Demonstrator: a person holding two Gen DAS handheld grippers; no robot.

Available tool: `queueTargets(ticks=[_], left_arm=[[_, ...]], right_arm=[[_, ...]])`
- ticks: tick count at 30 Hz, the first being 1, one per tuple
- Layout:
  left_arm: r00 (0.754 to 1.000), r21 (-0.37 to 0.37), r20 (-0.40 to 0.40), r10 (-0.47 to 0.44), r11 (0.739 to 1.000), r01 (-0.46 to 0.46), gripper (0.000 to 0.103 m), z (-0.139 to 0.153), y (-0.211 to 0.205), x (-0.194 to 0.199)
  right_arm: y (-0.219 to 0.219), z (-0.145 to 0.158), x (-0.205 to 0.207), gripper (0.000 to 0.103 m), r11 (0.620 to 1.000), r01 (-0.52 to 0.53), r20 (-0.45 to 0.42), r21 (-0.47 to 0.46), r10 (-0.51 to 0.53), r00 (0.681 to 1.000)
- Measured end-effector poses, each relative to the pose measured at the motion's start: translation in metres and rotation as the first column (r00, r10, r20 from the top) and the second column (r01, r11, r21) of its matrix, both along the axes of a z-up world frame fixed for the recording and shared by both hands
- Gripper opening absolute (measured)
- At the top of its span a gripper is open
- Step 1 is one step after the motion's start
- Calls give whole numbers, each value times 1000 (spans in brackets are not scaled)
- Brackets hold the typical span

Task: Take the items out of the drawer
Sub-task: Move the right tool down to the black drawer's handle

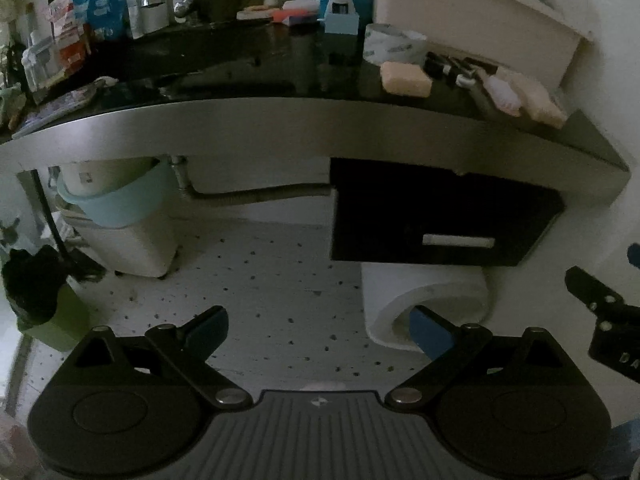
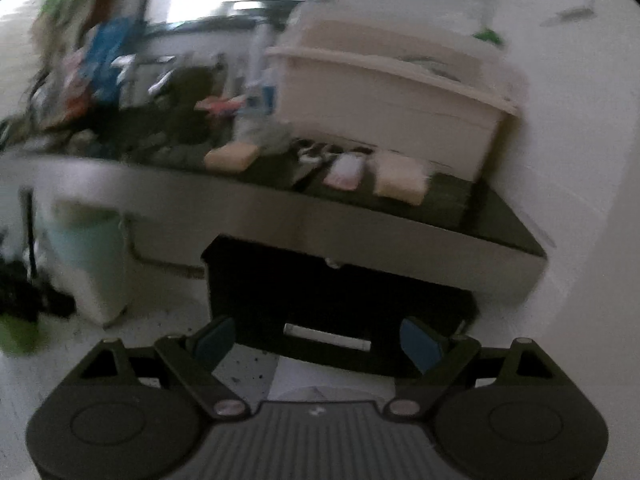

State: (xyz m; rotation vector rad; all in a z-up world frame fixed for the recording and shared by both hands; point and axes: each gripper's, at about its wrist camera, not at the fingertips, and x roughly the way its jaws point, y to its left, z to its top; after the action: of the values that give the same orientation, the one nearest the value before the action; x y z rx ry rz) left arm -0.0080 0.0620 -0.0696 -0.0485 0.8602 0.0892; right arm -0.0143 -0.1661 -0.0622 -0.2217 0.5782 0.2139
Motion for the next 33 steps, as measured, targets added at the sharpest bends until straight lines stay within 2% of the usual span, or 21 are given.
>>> queueTargets(ticks=[4, 8, 10, 12, 15, 16, 18, 20, 27, 31, 33], left_arm=[[1000, -28, 23, 12, 1000, -11, 98, -8, 7, -6], [999, -41, 31, 10, 999, -8, 98, -15, 16, -6], [999, -41, 47, 12, 999, -10, 98, -17, 19, -8], [998, -47, 59, 7, 999, -4, 98, -18, 22, -10], [998, -98, 57, -14, 995, 20, 99, -19, 28, -9], [998, -118, 55, -16, 993, 23, 99, -19, 30, -9], [998, -145, 53, -18, 989, 25, 99, -21, 33, -9], [998, -148, 57, -15, 989, 23, 99, -22, 34, -9], [999, -184, 49, 9, 983, 1, 98, -28, 42, 0], [998, -218, 67, -5, 976, 20, 98, -29, 43, 2], [997, -215, 77, -10, 976, 27, 98, -29, 42, 2]], right_arm=[[6, -18, 11, 90, 991, -107, -30, -79, 105, 994], [16, -38, 21, 90, 967, -202, -58, -155, 195, 979], [25, -50, 23, 90, 952, -238, -66, -194, 230, 971], [33, -63, 30, 90, 924, -260, -62, -279, 253, 965], [38, -85, 48, 89, 894, -292, -111, -341, 270, 956], [39, -93, 55, 87, 884, -303, -130, -355, 274, 953], [41, -108, 68, 72, 861, -327, -170, -391, 282, 944], [44, -125, 80, 64, 821, -352, -209, -449, 287, 935], [49, -171, 109, 64, 656, -439, -243, -614, 372, 896], [53, -190, 126, 64, 582, -502, -294, -640, 418, 859], [55, -197, 140, 64, 520, -529, -316, -671, 444, 838]])
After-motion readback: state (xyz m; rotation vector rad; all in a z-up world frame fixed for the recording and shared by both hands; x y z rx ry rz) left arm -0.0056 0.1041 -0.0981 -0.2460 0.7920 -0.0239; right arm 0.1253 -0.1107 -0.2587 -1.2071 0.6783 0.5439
